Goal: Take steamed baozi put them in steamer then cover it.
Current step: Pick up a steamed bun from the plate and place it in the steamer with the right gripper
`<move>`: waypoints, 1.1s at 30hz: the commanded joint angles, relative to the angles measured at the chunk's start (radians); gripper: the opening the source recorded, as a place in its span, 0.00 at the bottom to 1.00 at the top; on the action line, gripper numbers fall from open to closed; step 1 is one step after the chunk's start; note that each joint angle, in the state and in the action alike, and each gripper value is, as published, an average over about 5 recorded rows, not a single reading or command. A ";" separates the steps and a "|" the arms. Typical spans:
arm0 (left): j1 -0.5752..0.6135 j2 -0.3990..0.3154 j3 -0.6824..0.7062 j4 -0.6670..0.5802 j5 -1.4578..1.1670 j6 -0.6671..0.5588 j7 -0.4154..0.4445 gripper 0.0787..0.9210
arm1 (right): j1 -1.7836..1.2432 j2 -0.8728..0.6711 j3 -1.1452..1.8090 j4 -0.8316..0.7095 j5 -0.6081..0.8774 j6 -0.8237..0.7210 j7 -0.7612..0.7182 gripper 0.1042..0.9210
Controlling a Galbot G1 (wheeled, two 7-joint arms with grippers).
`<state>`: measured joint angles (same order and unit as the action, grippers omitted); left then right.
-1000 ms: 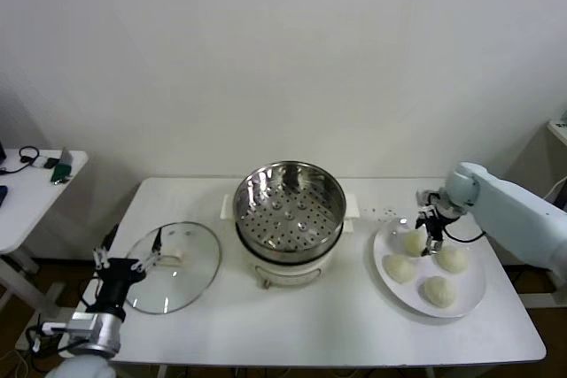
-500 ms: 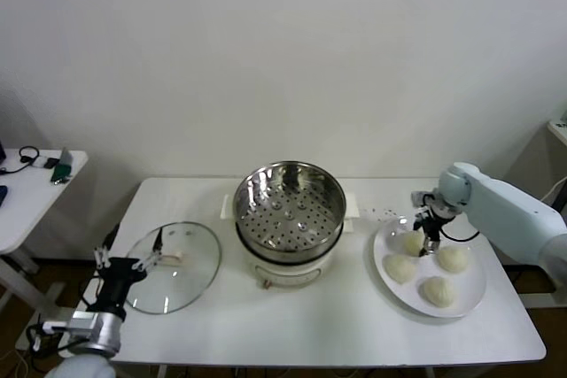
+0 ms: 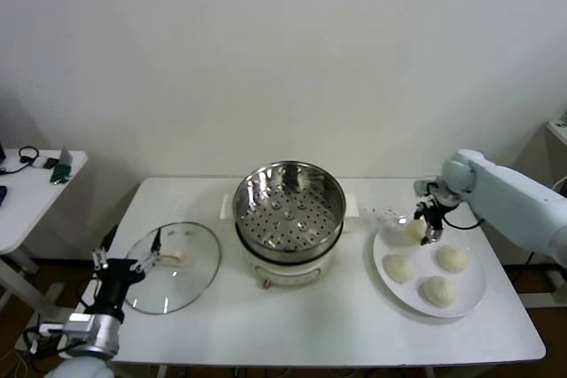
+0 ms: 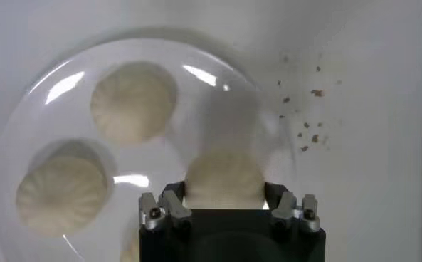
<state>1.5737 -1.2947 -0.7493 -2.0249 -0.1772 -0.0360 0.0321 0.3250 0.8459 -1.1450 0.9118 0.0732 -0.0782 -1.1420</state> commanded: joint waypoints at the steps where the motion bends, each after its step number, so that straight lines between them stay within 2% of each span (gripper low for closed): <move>1: 0.012 0.007 0.000 -0.006 -0.011 -0.004 0.002 0.88 | 0.437 0.059 -0.343 0.101 0.129 0.143 -0.013 0.75; 12: 0.018 0.017 0.001 -0.005 -0.017 -0.008 0.002 0.88 | 0.576 0.238 -0.388 0.245 0.087 0.277 -0.017 0.77; 18: 0.020 0.018 0.000 -0.003 -0.022 -0.012 0.001 0.88 | 0.512 0.349 -0.335 0.300 -0.017 0.314 -0.012 0.77; 26: 0.024 0.029 -0.007 -0.001 -0.029 -0.009 -0.004 0.88 | 0.353 0.480 -0.254 0.243 -0.292 0.409 0.006 0.76; 33: 0.021 0.040 -0.009 -0.003 -0.034 0.000 -0.010 0.88 | 0.223 0.554 -0.206 0.157 -0.409 0.454 0.019 0.77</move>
<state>1.5957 -1.2599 -0.7567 -2.0267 -0.2074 -0.0430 0.0255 0.6651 1.2827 -1.3916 1.1134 -0.1518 0.3036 -1.1287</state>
